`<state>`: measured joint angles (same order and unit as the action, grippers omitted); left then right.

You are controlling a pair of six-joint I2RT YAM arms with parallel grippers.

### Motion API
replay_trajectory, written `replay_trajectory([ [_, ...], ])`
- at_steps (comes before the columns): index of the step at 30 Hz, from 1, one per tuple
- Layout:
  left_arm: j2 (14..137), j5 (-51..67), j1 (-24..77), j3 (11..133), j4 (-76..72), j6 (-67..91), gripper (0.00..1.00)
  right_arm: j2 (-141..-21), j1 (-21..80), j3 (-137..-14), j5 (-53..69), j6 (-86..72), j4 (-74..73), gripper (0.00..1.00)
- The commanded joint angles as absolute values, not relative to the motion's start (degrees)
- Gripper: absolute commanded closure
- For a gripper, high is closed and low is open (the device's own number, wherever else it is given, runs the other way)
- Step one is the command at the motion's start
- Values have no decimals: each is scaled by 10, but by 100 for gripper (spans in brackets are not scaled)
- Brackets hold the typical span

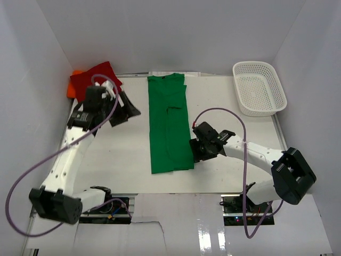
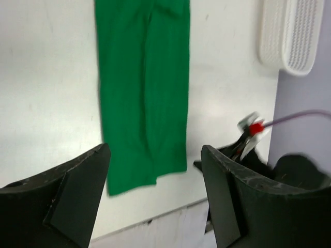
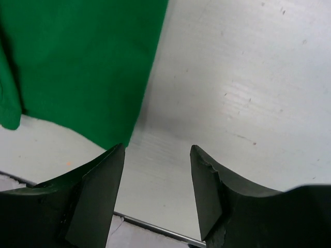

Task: Fold and stack the t-shirts
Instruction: Grab the bottom of the folded rectangular tshirt with both arms

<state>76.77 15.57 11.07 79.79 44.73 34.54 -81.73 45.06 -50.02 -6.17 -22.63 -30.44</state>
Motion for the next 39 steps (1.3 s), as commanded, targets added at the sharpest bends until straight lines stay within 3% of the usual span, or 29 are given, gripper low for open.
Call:
replay_trajectory([
  [1, 692, 164, 120, 614, 489, 344, 19, -760, 454, -469, -7, -268, -280, 40],
  [7, 578, 158, 183, 386, 451, 418, 21, -773, 455, -426, 55, -271, -224, 42],
  [18, 635, 118, 284, 345, 342, 513, 21, -838, 454, -423, 80, -276, -173, 48],
  [21, 652, 109, 296, 345, 317, 520, 21, -854, 454, -425, 83, -276, -164, 54],
  [25, 671, 107, 311, 338, 304, 530, 21, -854, 454, -428, 83, -277, -164, 84],
  [35, 721, 101, 364, 296, 255, 565, 26, -845, 454, -431, 83, -279, -171, 85],
  [39, 737, 91, 380, 297, 241, 577, 33, -845, 454, -431, 83, -278, -171, 85],
])
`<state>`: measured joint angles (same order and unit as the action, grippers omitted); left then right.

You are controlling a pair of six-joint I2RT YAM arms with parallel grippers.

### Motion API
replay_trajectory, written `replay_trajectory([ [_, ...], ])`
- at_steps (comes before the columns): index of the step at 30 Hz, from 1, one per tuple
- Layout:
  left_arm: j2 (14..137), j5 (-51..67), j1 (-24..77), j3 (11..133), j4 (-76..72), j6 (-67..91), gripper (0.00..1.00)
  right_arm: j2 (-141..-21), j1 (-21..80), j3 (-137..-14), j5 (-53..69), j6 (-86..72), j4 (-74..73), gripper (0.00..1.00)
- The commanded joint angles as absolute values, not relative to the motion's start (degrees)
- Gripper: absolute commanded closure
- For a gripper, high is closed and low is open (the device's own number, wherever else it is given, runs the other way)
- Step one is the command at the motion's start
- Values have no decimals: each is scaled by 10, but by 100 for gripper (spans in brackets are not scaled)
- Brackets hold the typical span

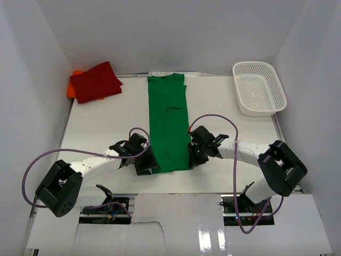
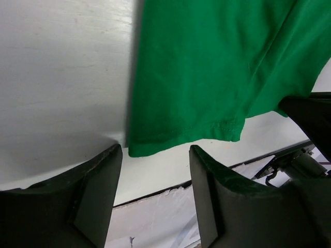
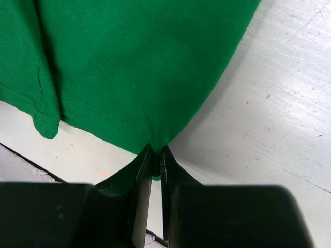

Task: Fold and stack the t-shirts
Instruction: Grab the bottom of the folded rectangular tshirt with both arms

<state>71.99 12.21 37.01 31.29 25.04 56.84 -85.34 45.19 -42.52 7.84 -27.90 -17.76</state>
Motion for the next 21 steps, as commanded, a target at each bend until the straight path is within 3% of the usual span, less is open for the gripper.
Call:
replay_trajectory([
  [1, 738, 87, 381, 297, 241, 577, 35, -844, 454, -430, 83, -278, -171, 85],
  [2, 738, 83, 381, 296, 241, 577, 46, -841, 454, -430, 83, -278, -172, 85],
  [8, 743, 70, 381, 287, 243, 584, 78, -828, 454, -427, 84, -279, -177, 87],
  [11, 746, 70, 381, 286, 241, 585, 88, -821, 455, -426, 91, -279, -181, 89],
  [12, 744, 75, 381, 286, 241, 585, 97, -814, 455, -426, 92, -279, -184, 91],
  [17, 715, 104, 381, 310, 257, 565, 100, -785, 461, -446, 94, -273, -220, 92],
  [21, 700, 85, 377, 430, 353, 541, 100, -773, 462, -502, 80, -258, -259, 92],
])
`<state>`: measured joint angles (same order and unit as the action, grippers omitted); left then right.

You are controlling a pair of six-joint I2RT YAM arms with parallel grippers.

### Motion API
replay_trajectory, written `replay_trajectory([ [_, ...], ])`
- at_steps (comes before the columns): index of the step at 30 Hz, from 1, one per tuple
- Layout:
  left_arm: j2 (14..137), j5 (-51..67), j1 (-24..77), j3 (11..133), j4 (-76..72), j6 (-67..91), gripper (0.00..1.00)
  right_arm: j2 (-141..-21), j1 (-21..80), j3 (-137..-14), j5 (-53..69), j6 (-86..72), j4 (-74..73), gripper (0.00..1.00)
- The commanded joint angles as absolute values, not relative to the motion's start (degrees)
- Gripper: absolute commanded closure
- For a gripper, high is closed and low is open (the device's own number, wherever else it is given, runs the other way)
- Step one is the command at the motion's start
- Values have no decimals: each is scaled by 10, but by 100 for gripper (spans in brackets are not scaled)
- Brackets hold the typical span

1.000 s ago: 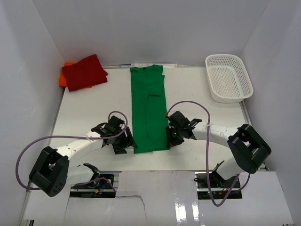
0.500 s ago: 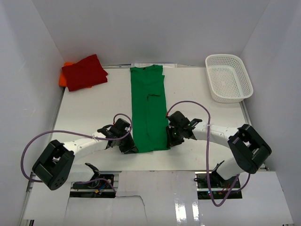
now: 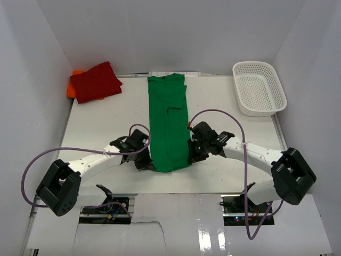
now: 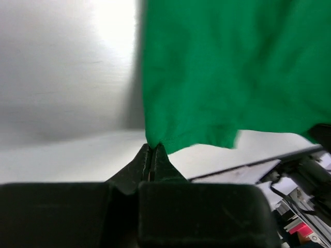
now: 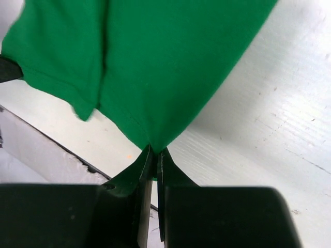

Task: Fold and stack the t-shirts
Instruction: Grab the bottom of the folded rectangular tshirt with both arms, then fold the folded rectangular tshirt in 1/3 of the way

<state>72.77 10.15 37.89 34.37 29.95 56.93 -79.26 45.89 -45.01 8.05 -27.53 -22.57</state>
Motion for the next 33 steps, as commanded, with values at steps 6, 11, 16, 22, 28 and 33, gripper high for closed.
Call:
replay_trajectory([
  [6, 728, 91, 321, 575, 404, 487, 100, -799, 449, -590, 57, -227, -301, 92],
  [11, 799, 98, 266, 651, 406, 447, 100, -848, 407, -669, 58, -192, -314, 92],
  [16, 856, 77, 238, 742, 409, 425, 100, -916, 353, -767, 59, -156, -330, 92],
  [22, 946, 56, 219, 828, 399, 410, 100, -1018, 313, -878, 81, -129, -354, 92],
  [28, 1026, 47, 202, 890, 397, 404, 100, -1123, 299, -1012, 89, -113, -384, 92],
  [33, 1057, 47, 183, 907, 394, 408, 100, -1186, 291, -1113, 95, -105, -411, 92],
])
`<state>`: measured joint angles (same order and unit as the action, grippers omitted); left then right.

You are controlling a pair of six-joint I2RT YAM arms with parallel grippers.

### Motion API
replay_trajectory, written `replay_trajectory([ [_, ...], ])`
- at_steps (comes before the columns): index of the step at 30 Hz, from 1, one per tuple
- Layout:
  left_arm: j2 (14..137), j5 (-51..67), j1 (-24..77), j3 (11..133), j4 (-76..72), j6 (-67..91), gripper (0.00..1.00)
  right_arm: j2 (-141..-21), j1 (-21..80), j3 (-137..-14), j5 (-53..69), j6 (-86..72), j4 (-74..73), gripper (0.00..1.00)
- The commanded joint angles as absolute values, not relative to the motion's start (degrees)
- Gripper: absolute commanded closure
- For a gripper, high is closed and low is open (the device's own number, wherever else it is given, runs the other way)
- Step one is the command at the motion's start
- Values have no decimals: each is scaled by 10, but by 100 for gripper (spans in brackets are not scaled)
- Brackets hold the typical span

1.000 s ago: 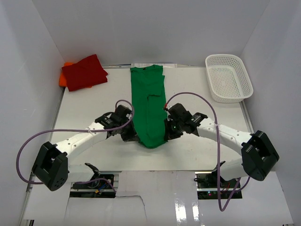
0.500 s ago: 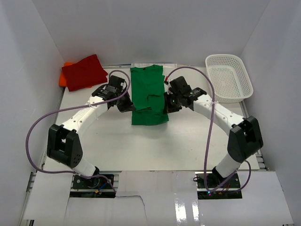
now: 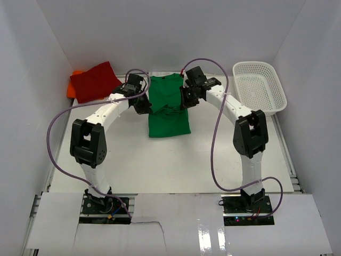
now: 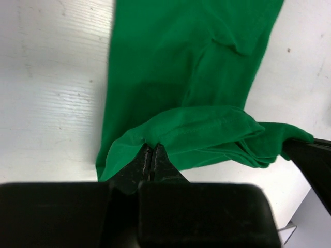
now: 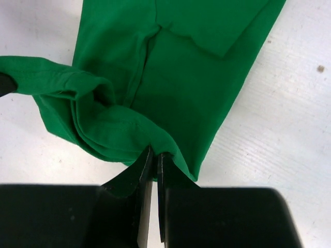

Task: Fold and stack the t-shirts
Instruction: Fold the folded rectangular tshirt in 1/3 of the way, then grab one side of the 2/3 rectangular tshirt with both arms

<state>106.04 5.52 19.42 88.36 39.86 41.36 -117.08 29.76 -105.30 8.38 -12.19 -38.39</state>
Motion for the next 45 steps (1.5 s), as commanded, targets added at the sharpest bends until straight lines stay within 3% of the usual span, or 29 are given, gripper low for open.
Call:
replay_trajectory([
  [1, 1063, 49, 180, 907, 389, 408, 100, -1203, 289, -1124, 93, -105, -414, 92],
  [14, 1180, 69, 166, 1008, 376, 396, 100, -1289, 258, -1210, 91, -101, -425, 92],
  [15, 1189, 72, 166, 1019, 377, 394, 94, -1296, 255, -1214, 91, -101, -425, 90],
  [17, 1211, 77, 165, 1048, 376, 388, 69, -1303, 252, -1228, 80, -101, -417, 51],
  [18, 1216, 69, 165, 1057, 379, 386, 27, -1310, 251, -1237, 70, -101, -415, 36],
  [19, 1221, 61, 166, 1075, 380, 388, 10, -1314, 250, -1257, 58, -101, -416, 21],
  [20, 1228, 55, 165, 1087, 381, 385, 2, -1315, 250, -1266, 41, -99, -413, 20],
  [25, 1198, -36, 163, 1155, 429, 367, 2, -1269, 248, -1253, 21, -91, -402, 18],
  [30, 1068, -15, 165, 952, 398, 362, 2, -1176, 250, -1052, 59, -92, -377, 20],
  [36, 933, 66, 167, 675, 300, 399, 3, -1102, 257, -841, 111, -112, -290, 31],
  [40, 906, 98, 169, 590, 243, 417, 7, -1099, 258, -791, 134, -121, -260, 36],
  [45, 927, 86, 170, 550, 178, 420, 8, -1111, 258, -782, 142, -124, -242, 34],
])
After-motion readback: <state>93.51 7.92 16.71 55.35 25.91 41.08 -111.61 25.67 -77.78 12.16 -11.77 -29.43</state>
